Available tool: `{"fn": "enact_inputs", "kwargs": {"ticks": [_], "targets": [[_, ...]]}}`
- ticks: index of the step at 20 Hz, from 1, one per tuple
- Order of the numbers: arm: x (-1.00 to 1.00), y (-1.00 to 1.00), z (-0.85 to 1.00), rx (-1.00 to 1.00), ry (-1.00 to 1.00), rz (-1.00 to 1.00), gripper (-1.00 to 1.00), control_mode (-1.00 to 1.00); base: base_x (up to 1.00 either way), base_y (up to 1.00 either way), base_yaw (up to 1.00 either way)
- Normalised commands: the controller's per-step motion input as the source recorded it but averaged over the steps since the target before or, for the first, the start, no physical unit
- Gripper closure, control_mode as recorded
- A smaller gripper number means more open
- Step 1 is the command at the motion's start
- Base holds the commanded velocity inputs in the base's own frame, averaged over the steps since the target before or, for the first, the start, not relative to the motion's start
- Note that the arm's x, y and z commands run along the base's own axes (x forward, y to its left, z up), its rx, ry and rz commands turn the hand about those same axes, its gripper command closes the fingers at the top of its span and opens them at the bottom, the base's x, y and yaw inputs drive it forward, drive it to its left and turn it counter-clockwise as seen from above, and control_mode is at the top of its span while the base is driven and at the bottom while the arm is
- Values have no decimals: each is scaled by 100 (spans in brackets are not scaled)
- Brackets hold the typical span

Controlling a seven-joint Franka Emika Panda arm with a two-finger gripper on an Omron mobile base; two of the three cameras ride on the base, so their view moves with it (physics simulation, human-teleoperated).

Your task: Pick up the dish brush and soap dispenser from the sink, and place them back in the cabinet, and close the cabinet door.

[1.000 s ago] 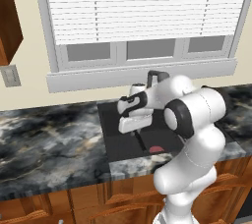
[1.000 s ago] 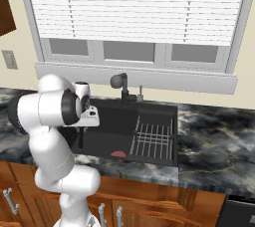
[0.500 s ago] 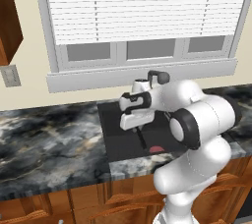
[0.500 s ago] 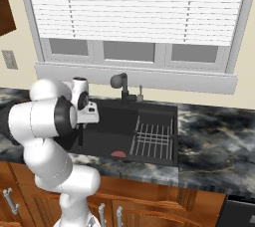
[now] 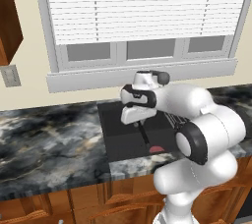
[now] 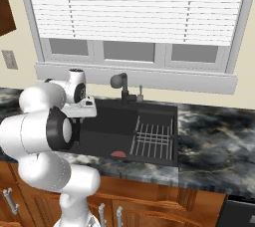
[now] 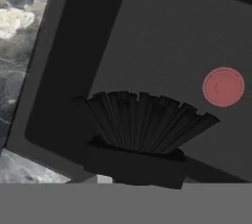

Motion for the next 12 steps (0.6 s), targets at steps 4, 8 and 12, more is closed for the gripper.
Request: {"fn": "enact_inputs", "kwargs": {"ticks": [4, 8, 12], "targets": [[-15, 0, 28, 0, -2, 0, 100, -100, 0, 0, 0], [-8, 0, 36, 0, 0, 0, 100, -100, 0, 0, 0], [-4, -2, 38, 0, 0, 0, 100, -100, 0, 0, 0]]}}
